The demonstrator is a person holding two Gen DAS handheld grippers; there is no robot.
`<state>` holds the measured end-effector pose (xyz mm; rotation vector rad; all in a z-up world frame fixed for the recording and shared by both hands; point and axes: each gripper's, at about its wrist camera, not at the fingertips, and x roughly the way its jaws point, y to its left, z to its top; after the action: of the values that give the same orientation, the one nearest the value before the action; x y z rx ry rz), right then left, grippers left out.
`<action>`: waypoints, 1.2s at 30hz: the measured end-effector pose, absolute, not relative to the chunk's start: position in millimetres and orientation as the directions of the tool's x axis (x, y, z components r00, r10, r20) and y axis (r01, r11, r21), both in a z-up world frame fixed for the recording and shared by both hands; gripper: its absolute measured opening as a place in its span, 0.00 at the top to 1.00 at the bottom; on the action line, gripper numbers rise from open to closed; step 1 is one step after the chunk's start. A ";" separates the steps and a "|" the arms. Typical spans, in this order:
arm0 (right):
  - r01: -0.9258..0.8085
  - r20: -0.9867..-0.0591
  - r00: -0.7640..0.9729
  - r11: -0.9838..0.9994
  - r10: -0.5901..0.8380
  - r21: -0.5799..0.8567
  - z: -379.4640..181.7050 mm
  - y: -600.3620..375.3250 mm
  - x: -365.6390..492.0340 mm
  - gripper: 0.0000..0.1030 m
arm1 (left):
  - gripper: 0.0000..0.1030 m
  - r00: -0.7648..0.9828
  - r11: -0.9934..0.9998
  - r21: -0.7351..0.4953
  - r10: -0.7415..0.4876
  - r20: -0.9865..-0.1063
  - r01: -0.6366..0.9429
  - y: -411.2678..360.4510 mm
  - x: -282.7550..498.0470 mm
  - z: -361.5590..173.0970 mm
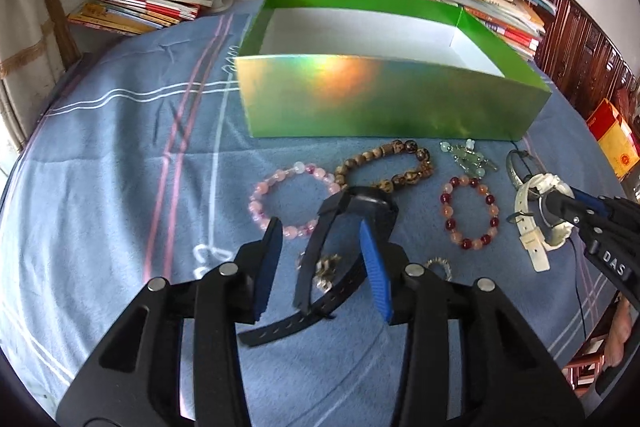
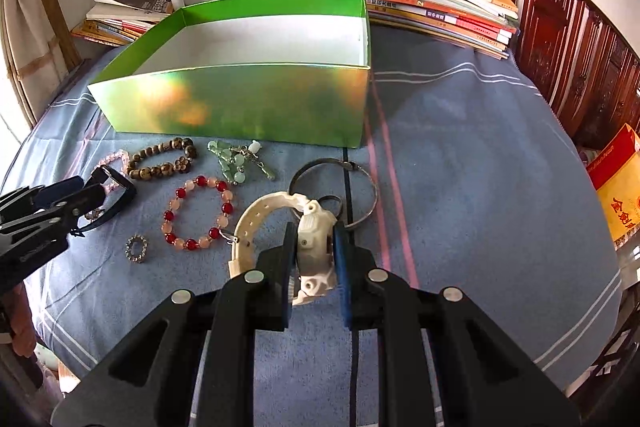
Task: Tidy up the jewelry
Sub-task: 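Carry both watches into the green box and open both tools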
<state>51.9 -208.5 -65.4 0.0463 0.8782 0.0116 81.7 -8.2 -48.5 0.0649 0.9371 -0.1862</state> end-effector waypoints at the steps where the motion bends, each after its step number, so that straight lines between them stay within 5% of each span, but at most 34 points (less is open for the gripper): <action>1: 0.010 -0.770 0.638 0.999 0.028 0.044 -65.9 -208.2 51.8 0.82 | 0.84 0.569 0.981 -0.025 -0.131 -0.812 0.190 -10.3 83.1 -50.6; 7: -0.005 -0.768 0.638 0.998 0.045 0.055 -65.5 -208.9 51.0 0.82 | 0.94 0.572 0.983 -0.031 -0.131 -0.810 0.181 -8.8 77.2 -46.6; 20: -0.040 -0.733 0.678 0.998 0.066 0.053 -39.7 -201.9 46.6 0.82 | 0.94 0.616 0.984 -0.033 -0.137 -0.776 0.176 -2.2 67.4 -17.3; 29: -0.016 -0.522 0.850 0.995 0.064 0.095 45.2 -213.4 68.4 0.82 | 0.94 0.748 0.987 -0.028 -0.138 -0.649 0.157 2.1 97.9 47.8; 36: 0.011 -0.632 0.774 0.998 0.032 0.064 23.1 -202.3 167.8 0.82 | 0.94 0.698 0.992 -0.037 -0.113 -0.707 0.124 -5.8 182.6 35.4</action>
<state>167.8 -202.3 23.1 0.0649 0.6858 0.0111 182.6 -5.8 35.4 0.0138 0.7877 -0.1322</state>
